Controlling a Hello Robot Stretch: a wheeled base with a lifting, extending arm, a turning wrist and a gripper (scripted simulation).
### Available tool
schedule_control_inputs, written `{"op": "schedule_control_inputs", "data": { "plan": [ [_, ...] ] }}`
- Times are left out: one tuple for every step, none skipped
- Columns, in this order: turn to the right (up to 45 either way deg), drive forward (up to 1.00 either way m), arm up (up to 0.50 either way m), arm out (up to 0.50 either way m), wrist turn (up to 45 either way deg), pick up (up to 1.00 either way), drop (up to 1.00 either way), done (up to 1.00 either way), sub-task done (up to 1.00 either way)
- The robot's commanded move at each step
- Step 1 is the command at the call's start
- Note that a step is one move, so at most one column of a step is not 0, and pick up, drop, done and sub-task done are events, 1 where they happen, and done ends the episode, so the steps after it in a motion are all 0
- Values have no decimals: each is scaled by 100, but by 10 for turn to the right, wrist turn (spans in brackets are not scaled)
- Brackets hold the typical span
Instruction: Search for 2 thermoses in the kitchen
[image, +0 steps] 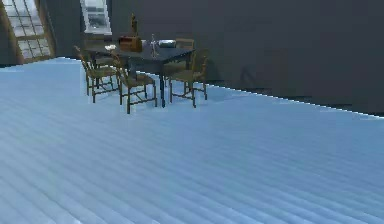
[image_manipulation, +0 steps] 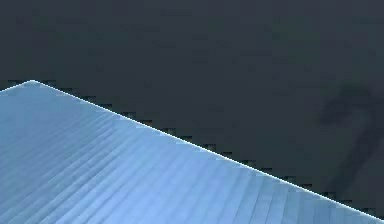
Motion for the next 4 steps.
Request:
{"op": "schedule_control_inputs", "data": {
  "plan": [
    [-240, 0, 0, 0, 0, 0, 0, 0, 0],
    [0, 100, 0, 0, 0, 0, 0, 0, 0],
    [0, 100, 0, 0, 0, 0, 0, 0, 0],
    [-90, 0, 0, 0, 0, 0, 0, 0, 0]
  ]
}}
